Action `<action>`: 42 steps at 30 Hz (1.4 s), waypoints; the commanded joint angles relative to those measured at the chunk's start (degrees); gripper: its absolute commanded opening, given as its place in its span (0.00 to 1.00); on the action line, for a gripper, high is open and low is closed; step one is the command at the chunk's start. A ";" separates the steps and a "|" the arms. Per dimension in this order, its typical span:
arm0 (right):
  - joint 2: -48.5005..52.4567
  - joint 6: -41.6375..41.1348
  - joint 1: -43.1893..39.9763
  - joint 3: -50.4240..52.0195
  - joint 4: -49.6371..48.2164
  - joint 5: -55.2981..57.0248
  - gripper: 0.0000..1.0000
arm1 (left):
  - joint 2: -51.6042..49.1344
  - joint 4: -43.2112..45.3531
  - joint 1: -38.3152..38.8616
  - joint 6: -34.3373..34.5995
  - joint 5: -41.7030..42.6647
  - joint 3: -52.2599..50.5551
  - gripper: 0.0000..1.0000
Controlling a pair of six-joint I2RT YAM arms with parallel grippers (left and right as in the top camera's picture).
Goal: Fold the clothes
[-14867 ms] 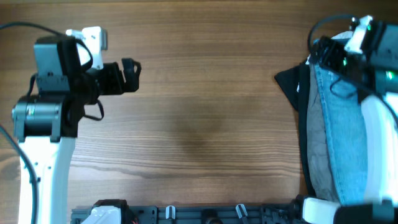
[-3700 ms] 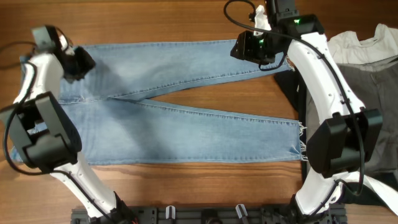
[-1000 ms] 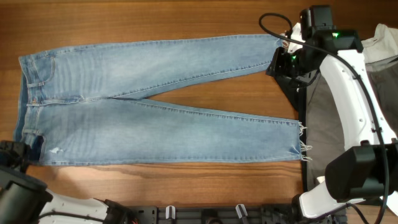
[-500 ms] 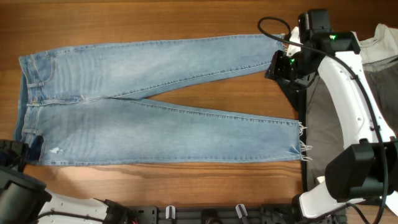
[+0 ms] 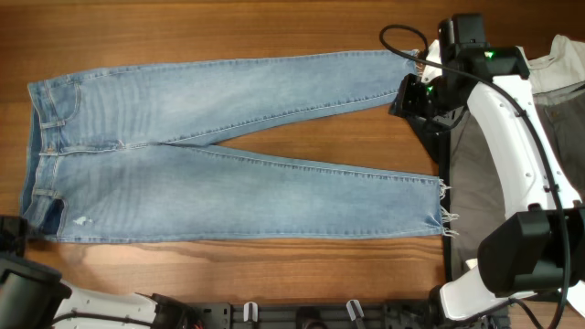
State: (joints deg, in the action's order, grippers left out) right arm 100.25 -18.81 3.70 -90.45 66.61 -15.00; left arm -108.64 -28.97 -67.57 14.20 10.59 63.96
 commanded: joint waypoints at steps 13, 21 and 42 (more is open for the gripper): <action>0.68 -10.78 0.02 0.22 0.26 5.18 0.48 | -5.62 1.40 -0.48 -0.50 4.50 -0.20 0.04; 0.68 -15.54 -6.01 0.33 0.59 5.14 0.48 | 0.09 0.94 -0.59 0.35 9.09 -0.20 0.04; 0.68 -11.15 -19.17 31.17 -4.20 5.62 0.33 | 8.74 -0.50 -0.59 5.79 11.02 -0.20 0.04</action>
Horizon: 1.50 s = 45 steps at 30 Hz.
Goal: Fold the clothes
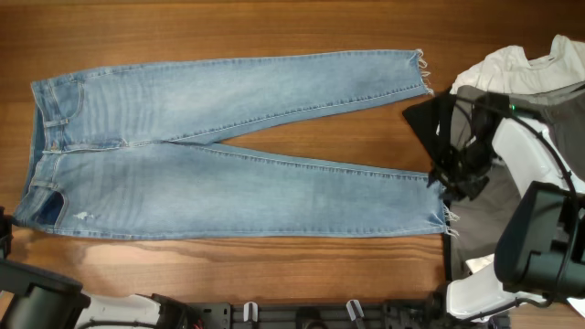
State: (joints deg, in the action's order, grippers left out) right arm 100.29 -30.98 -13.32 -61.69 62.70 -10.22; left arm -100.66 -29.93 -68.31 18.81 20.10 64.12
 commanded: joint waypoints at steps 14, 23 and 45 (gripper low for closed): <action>0.63 0.74 -2.38 13.07 -4.13 0.79 0.34 | 0.76 1.49 0.15 1.42 1.55 -0.35 0.04; 0.63 2.73 -2.32 14.40 -12.37 -0.35 0.25 | 0.76 1.44 0.15 1.40 1.55 -0.35 0.04; -7.08 -0.15 -2.27 16.83 -7.48 -2.49 0.25 | 0.76 1.49 0.17 1.40 1.55 -0.35 0.04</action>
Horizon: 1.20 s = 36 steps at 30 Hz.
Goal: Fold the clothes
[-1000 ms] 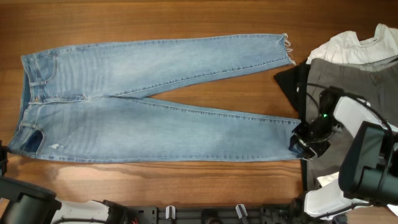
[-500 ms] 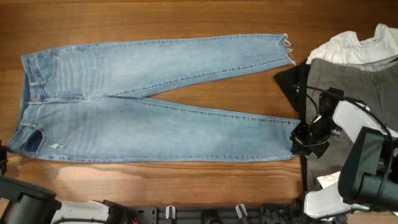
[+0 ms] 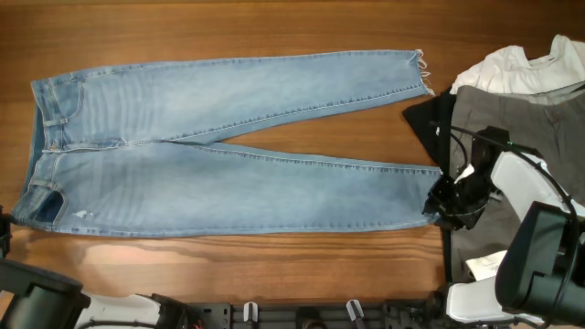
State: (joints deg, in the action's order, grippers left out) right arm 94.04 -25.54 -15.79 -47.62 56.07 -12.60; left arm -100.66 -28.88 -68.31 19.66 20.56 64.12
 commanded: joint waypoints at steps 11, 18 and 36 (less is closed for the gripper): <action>-0.83 -9.09 0.20 11.63 -14.05 -3.96 0.42 | 0.76 1.01 0.17 0.57 2.23 -0.35 0.05; -0.85 -7.26 0.20 11.61 -14.71 -3.32 0.10 | 0.76 1.03 0.17 0.57 2.40 -0.35 0.05; -17.94 -4.37 0.20 -11.02 5.29 -0.57 0.04 | 12.66 -3.76 -5.57 6.40 5.33 -0.33 0.04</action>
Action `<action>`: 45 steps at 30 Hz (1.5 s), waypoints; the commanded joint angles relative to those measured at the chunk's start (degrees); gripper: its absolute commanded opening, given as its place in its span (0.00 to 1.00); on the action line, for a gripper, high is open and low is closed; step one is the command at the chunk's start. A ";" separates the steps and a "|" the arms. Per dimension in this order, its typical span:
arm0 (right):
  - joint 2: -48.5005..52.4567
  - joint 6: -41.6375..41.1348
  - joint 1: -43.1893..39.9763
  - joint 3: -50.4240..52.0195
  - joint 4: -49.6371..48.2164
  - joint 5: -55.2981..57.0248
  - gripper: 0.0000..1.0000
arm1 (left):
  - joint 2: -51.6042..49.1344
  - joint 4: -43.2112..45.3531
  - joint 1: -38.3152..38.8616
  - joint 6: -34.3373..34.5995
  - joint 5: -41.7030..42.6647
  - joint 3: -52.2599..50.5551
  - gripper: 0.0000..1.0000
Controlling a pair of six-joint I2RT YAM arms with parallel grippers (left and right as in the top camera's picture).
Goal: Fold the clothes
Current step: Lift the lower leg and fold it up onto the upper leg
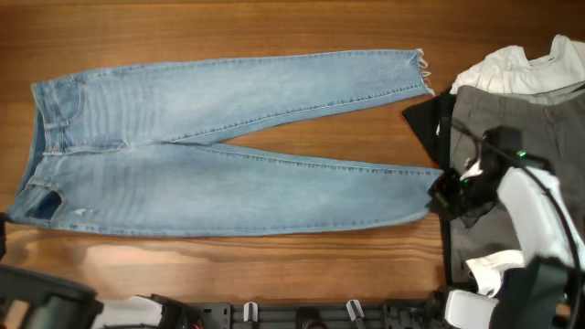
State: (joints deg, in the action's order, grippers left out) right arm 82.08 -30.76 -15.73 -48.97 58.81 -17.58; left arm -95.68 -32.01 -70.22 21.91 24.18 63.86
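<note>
Light blue jeans lie flat on the wooden table, waistband at the left and both legs running right. The upper leg ends in a frayed hem. My right gripper sits at the end of the lower leg and appears shut on its hem, whose fringe is hidden under the fingers. The near corner of that hem curves up toward the gripper. Of the left arm only a dark sliver shows at the left edge, beside the waistband's near corner; its fingers are out of frame.
At the right lies a pile of other clothes: a grey garment, a white one behind it and a black one at its left edge. A dark rail with clips runs along the table's near edge.
My right gripper has shifted slightly up and right at the lower leg's end. The hem's frayed fringe no longer shows and its near corner is drawn up toward the gripper.
The right gripper was first at the upper leg's hem at the far right. Then it was beside the lower leg's hem, with the upper leg lying free. It then sat low on that hem's near corner, and now it holds the hem's end.
</note>
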 commanded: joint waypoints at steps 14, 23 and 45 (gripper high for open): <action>-10.45 2.25 0.13 -42.91 19.91 12.50 0.04 | 31.41 -6.93 -4.63 5.53 -1.44 1.79 0.04; -2.97 0.96 0.13 -43.21 12.70 12.24 0.04 | 26.56 -8.83 -0.37 5.31 -9.35 2.75 0.04; 34.34 -9.60 11.45 -43.21 -28.50 2.49 0.04 | 10.86 1.14 11.98 3.85 -14.69 2.75 0.04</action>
State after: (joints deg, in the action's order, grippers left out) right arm 113.69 -34.11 -4.84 -91.24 31.92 -16.88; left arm -84.33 -33.06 -58.48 26.87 12.25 65.12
